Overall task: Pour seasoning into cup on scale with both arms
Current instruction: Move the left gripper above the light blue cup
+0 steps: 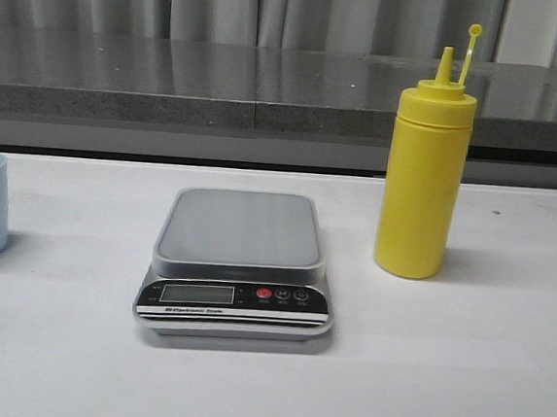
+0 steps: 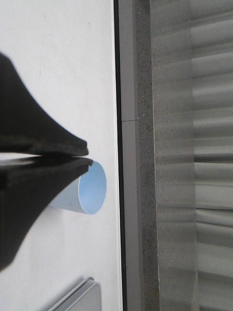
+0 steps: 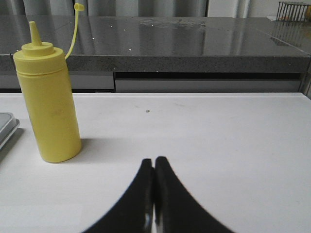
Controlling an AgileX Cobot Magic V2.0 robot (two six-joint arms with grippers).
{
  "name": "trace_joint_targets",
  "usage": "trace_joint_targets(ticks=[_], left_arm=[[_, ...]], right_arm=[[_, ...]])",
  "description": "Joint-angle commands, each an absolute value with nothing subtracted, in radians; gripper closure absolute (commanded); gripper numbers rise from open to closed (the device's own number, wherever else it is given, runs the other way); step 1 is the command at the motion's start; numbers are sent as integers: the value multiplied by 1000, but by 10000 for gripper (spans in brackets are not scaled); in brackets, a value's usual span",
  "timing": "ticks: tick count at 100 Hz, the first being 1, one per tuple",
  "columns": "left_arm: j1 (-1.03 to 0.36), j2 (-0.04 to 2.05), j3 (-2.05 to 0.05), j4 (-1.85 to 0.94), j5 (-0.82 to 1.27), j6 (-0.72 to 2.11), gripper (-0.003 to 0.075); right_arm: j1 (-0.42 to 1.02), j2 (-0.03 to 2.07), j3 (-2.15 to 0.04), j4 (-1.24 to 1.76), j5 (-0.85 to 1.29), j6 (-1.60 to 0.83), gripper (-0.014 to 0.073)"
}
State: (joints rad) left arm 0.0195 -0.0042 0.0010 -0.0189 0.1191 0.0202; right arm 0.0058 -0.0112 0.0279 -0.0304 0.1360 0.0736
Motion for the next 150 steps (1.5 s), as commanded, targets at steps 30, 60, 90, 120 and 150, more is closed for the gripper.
trace_joint_targets(ticks=[30,60,90,120,150], left_arm=[[24,-34,41,-19,0,9,740],[24,19,-103,-138,71,9,740],[24,368,-437,-186,267,9,740],[24,789,-809,-150,655,11,740],[24,1096,-981,-125,690,16,740]], right_arm=[[-1,-30,7,-30,53,68,661],[-1,-30,7,-30,53,68,661],[-1,-30,7,-30,53,68,661],[-1,-30,7,-30,53,68,661],[-1,-30,7,-30,53,68,661]])
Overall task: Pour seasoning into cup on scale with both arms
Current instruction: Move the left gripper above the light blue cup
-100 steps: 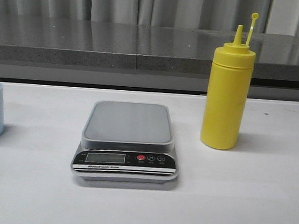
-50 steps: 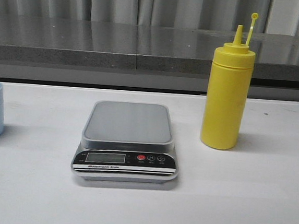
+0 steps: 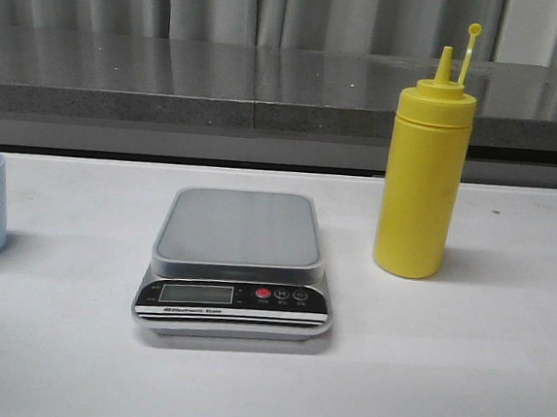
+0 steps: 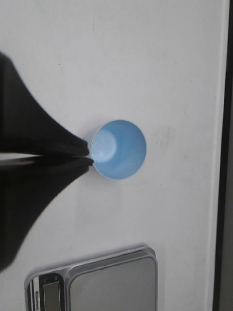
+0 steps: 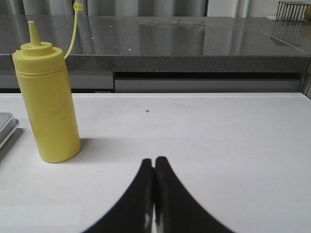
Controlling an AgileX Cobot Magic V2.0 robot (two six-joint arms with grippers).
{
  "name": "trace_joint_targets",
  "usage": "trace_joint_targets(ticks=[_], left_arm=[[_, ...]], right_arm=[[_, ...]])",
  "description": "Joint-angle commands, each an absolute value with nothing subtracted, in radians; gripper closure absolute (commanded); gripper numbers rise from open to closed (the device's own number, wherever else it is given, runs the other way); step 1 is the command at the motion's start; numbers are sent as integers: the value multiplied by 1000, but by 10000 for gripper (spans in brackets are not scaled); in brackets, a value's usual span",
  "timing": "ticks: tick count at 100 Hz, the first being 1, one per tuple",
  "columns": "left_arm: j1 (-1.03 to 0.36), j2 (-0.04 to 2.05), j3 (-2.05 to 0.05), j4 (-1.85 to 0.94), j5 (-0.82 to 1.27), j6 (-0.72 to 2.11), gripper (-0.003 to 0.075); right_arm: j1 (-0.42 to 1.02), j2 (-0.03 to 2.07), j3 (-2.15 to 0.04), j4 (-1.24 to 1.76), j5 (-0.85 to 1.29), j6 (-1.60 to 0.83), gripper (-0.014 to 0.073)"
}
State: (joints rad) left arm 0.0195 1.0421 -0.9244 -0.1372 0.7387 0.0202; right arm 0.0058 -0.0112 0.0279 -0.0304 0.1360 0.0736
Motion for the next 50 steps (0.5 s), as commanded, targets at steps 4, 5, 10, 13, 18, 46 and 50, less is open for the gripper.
trace_joint_targets(ticks=[4,5,10,13,18,46,50], left_arm=[[24,1125,-993,-112,688,16,740],[24,1136,-997,-107,688,16,740],[24,1174,-1005,-93,679,16,740],[24,1195,-1010,-91,673,16,739],[24,1226,-1018,-91,669,16,737],[24,1309,-1019,-91,618,16,241],[24,1316,-1019,-91,608,16,163]], right_arm=[[-1,-30,7,-30,53,68,661],[-1,-30,7,-30,53,68,661],[-1,-30,7,-30,53,68,661],[-1,-30,7,-30,53,68,661],[-1,-30,7,-30,53,68,661],[-1,-30,7,-30,53,68,661],[-1,-30,7,-30,53,68,661]])
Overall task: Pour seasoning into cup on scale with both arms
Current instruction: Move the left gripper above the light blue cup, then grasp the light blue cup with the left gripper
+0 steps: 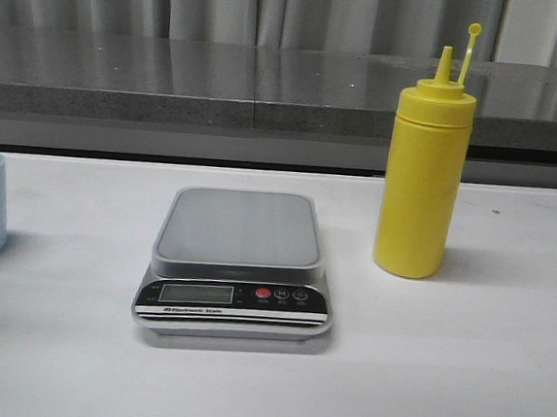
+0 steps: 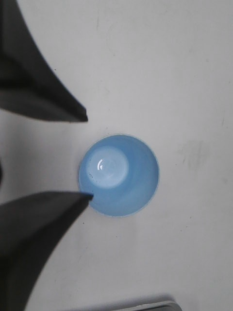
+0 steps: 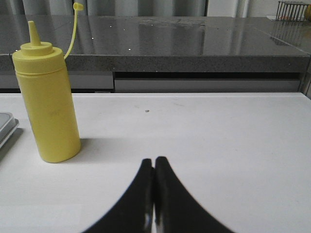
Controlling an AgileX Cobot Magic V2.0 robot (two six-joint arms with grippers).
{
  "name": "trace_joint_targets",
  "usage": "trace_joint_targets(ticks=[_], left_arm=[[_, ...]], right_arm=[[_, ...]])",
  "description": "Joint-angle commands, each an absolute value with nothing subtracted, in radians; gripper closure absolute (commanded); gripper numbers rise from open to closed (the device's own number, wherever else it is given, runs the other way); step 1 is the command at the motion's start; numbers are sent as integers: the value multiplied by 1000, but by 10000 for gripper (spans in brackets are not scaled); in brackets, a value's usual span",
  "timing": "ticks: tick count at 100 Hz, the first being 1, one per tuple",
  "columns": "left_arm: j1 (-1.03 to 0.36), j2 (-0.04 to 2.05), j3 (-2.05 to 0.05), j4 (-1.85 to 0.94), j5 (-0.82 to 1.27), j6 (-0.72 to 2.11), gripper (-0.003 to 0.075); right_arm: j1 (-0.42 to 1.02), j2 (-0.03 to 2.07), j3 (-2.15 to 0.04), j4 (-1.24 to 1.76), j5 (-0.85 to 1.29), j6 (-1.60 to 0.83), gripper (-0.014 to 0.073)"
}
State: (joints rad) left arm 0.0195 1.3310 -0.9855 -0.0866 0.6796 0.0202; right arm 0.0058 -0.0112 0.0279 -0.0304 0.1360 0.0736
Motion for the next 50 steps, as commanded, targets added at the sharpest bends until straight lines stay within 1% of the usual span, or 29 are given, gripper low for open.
trace_joint_targets(ticks=[1,5,9,50], left_arm=[[24,1316,-1019,-91,607,16,153],[24,1320,-1019,-91,596,16,111],[24,1326,-1019,-91,589,16,98],[24,1473,-1019,-97,504,0,101]], right_arm=[[-1,-30,7,-30,53,68,661],[-1,-30,7,-30,53,68,661],[-1,-30,7,-30,53,68,661],[-1,-30,7,-30,53,68,661]])
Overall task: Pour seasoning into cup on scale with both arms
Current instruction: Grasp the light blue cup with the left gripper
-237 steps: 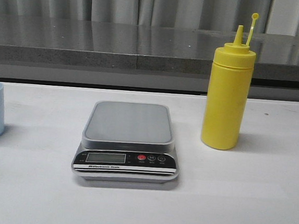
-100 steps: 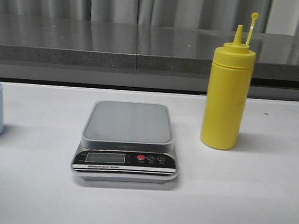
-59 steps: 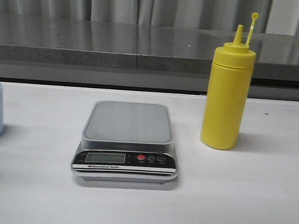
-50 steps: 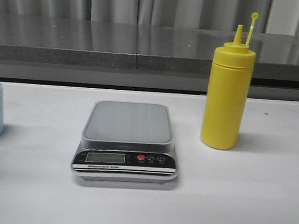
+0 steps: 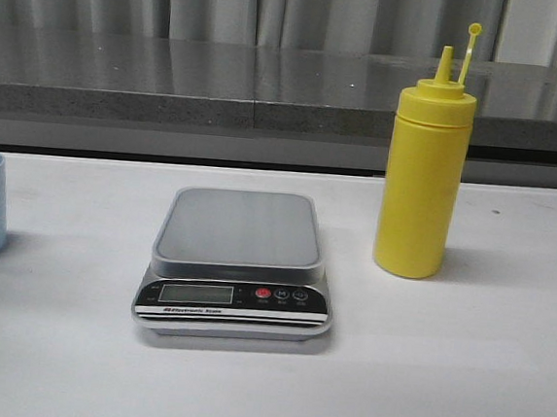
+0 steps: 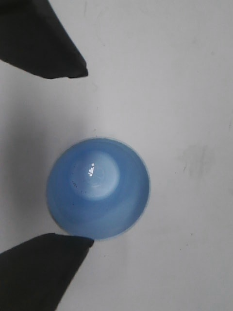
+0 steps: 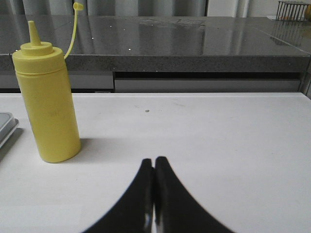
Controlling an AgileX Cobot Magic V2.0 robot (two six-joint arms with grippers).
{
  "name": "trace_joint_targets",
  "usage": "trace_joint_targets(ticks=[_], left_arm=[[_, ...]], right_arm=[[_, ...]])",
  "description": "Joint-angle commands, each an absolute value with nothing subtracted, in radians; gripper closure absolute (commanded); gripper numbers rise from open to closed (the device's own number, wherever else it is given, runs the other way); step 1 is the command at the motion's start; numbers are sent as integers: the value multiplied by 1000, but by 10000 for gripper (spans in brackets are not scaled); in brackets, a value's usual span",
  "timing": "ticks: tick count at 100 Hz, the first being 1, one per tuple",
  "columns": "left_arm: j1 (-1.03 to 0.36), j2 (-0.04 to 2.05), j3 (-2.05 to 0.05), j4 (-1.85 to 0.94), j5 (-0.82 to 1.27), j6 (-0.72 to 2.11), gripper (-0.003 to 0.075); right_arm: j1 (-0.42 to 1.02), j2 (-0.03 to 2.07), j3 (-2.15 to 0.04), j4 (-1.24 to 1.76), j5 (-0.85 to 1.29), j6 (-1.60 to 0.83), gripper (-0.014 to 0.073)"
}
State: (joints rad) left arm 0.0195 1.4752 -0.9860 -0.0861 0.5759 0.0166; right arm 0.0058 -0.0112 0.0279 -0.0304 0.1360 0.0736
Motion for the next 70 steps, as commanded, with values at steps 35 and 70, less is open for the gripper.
trace_joint_targets(ticks=[35,70], left_arm=[[24,1594,-1022,-118,430,0,101],[24,1675,-1080,-151,455,0,166]], right_arm=[[-1,-30,7,-30,53,68,661],[-1,-30,7,-30,53,68,661]])
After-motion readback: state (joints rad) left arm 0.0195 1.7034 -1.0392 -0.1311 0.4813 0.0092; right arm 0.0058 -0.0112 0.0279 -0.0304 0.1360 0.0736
